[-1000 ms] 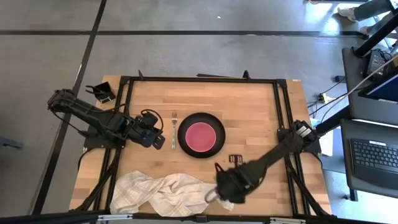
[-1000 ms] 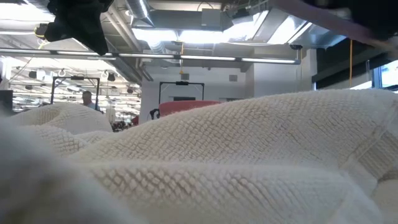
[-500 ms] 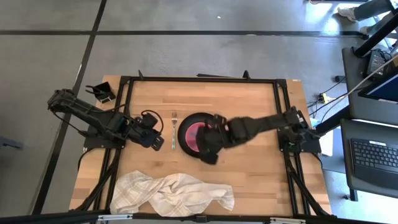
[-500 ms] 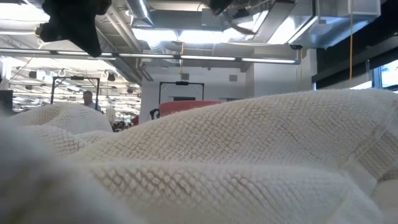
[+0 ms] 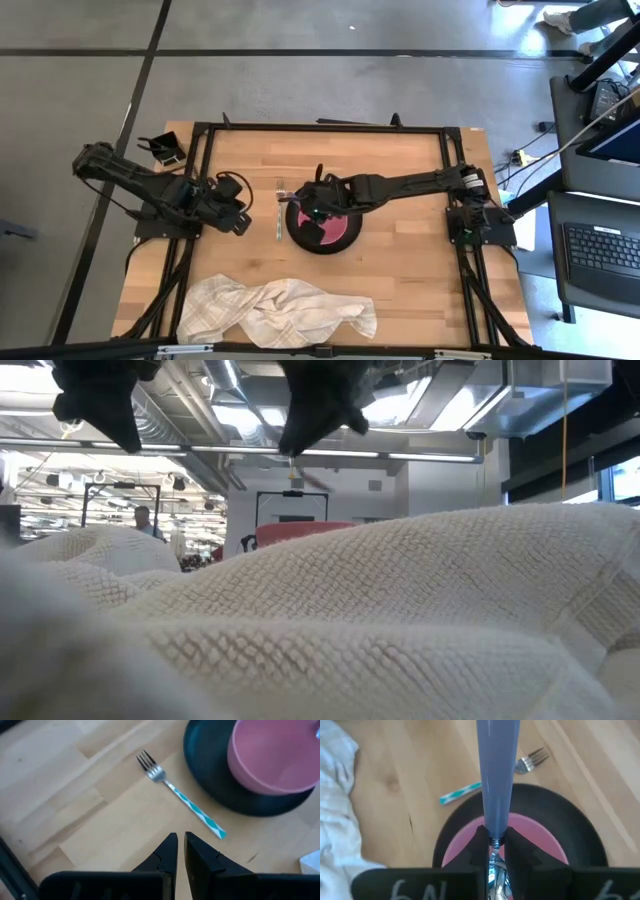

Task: Set table place
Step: Put the purple spoon into the pink bowl

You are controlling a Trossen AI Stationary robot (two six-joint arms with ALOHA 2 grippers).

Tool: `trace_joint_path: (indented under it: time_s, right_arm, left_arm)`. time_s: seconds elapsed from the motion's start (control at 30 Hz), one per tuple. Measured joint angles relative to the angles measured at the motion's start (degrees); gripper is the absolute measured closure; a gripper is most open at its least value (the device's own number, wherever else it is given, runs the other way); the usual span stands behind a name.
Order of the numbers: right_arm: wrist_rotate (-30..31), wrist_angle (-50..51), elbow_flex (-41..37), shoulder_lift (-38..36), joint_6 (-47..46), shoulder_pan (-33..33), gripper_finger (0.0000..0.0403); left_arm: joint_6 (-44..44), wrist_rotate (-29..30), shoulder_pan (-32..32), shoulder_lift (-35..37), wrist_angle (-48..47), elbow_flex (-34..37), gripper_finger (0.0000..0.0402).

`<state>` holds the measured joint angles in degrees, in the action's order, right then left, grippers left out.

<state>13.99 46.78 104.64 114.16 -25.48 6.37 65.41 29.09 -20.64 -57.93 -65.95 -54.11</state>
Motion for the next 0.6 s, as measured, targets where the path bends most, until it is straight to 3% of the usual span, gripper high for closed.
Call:
trace_joint_path:
  time_s: [0.23,0.6]
  right_arm:
    - [-0.74,-13.24,-9.55,0.01,-3.3,-1.56,0.0364]
    - [-0.58,-13.24,-15.5,-0.04,-5.94,-2.43,0.0364]
  left_arm:
    - [-0.57,4.16,0.04,5.39,-1.21,0.0,0.0374]
    - [-2.05,6.41,0.11,8.65,-1.49,0.0,0.0374]
